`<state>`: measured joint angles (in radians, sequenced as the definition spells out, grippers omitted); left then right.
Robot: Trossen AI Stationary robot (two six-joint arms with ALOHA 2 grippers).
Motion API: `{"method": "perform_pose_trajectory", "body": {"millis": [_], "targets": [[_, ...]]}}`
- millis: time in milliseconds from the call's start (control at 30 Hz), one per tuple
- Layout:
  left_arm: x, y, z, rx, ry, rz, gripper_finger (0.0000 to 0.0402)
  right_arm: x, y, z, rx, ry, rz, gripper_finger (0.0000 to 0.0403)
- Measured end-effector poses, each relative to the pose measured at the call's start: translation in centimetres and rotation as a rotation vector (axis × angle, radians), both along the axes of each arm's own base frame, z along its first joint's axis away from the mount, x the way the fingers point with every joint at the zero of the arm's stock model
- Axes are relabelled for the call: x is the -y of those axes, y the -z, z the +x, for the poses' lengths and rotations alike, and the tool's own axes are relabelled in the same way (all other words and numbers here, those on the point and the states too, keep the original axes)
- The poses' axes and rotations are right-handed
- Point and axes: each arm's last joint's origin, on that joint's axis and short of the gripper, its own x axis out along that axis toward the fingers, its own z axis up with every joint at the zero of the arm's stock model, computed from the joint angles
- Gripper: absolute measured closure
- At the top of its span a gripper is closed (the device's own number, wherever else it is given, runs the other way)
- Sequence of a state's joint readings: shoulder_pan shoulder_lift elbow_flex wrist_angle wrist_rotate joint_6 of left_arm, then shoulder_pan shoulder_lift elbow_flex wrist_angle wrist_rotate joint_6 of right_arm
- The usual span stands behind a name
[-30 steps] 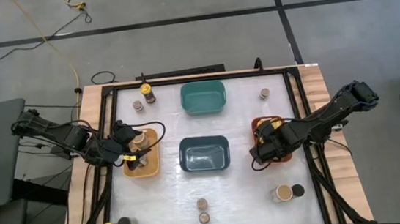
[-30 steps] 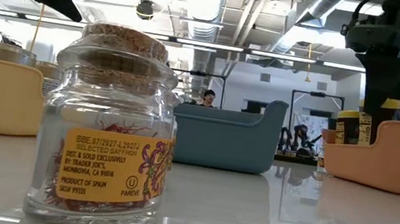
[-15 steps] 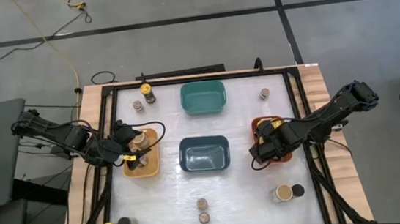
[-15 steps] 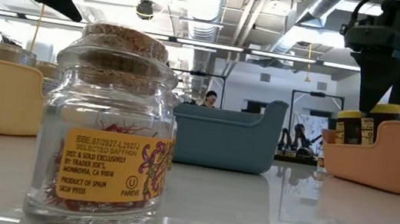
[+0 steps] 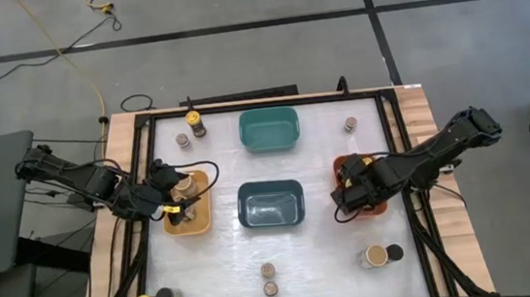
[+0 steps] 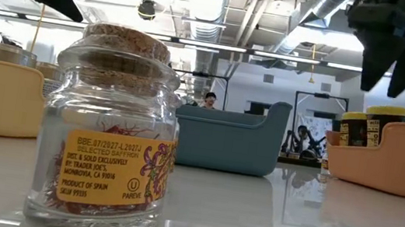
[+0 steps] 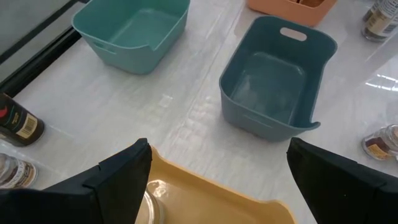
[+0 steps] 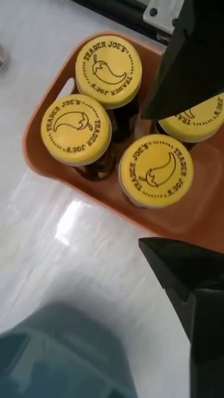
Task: Sort spices by type
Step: Put the gold seasoning bottle into the yellow bin
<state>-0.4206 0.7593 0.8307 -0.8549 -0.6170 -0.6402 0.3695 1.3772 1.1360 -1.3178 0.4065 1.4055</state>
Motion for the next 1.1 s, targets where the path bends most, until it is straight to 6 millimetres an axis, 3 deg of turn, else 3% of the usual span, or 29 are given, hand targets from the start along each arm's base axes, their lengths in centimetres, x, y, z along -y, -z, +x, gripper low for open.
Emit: {"method": "perform_pose_trajectory", "body": {"millis": [567,767,1100], "targets": [[0.0,0.0,0.0,-0.002,0.004,0.005,0.0043,-1.0,-5.3,0.6,0.162,0.05,0.09,0.0055],[0.0,0.0,0.0,-0.002,0.005,0.005,0.0043,-1.4,-5.9,-0.1,0.145,0.136,0.144,0.0058],[0.0,0.0,0.0,-0.003,0.005,0.005,0.0043,-4.3,-5.8,-1.7,0.136,0.266,0.257,0.0069]]}}
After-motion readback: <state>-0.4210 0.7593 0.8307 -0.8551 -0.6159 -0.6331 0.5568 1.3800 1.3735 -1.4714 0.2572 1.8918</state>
